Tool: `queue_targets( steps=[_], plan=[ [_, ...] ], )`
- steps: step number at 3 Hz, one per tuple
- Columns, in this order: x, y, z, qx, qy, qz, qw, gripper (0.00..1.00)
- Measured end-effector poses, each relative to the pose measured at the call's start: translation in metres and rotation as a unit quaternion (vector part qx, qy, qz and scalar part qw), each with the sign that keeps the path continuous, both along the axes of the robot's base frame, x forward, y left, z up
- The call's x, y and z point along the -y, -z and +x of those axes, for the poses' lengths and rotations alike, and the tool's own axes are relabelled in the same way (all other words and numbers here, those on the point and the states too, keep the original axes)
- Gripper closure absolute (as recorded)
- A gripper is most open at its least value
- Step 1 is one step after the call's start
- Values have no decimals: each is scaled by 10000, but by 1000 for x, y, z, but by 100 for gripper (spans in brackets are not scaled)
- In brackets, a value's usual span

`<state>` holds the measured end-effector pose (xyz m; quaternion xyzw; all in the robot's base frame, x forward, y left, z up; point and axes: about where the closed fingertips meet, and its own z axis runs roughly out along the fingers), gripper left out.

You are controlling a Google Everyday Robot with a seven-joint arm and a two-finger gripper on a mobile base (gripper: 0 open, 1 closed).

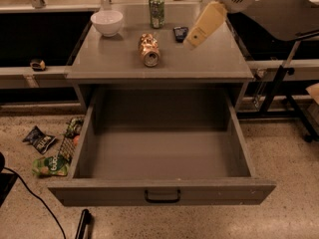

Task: Place orange can into top drawer

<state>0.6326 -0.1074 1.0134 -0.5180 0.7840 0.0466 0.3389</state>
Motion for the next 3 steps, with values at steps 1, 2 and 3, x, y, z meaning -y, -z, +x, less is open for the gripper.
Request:
queue_targets(
  steps=[1,2,3],
  plan=[
    [-24,19,54,-180,413,602,9972,0],
    [-57,40,97,-501,886,1012,9897,0],
    [-82,61,124,-822,1485,1255,9775,0]
  ],
)
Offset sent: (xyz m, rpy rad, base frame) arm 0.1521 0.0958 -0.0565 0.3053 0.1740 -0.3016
